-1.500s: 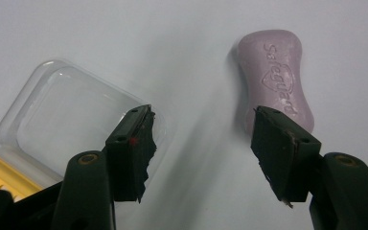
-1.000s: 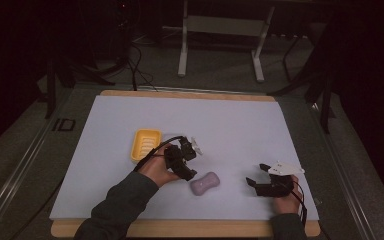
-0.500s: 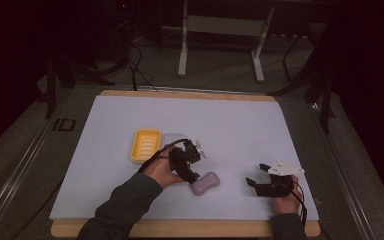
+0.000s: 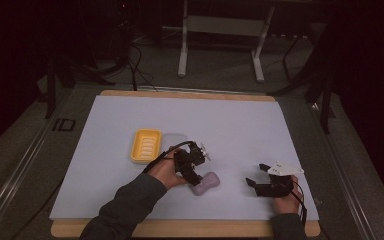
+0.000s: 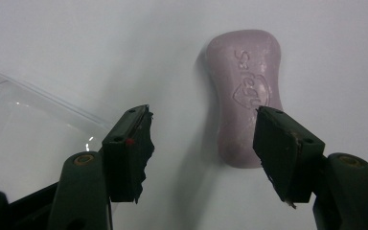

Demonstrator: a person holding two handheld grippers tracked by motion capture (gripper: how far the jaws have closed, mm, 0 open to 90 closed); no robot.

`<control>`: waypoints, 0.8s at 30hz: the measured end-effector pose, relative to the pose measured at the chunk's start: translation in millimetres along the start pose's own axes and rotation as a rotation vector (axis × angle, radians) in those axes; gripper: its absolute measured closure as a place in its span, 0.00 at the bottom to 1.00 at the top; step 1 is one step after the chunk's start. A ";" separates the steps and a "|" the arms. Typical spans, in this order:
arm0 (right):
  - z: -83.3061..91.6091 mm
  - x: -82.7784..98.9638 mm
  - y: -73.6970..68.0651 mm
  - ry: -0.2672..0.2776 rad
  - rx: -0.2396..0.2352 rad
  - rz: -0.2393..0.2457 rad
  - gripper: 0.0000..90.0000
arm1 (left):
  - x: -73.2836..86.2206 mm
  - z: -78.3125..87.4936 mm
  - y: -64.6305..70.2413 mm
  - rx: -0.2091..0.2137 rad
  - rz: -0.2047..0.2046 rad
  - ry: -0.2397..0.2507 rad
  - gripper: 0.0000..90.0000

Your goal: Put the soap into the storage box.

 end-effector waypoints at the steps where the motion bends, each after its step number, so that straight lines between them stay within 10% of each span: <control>1: 0.0 0.0 0.0 0.000 0.000 0.001 0.23 | -0.7 -0.3 0.4 0.002 -0.001 0.001 0.43; 24: -0.1 0.1 -0.1 -0.002 0.001 0.002 0.22 | -10.2 -14.0 9.2 0.034 0.029 -0.024 0.39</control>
Point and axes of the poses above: each handheld gripper's, and its own axes: z roughly backward along the jaws, x roughly out of its underside, y roughly to its right, the point moved 9 cm from there along -z, roughly forward along the jaws, and after that the axes turned 10 degrees about -z, right-handed, at the moved point
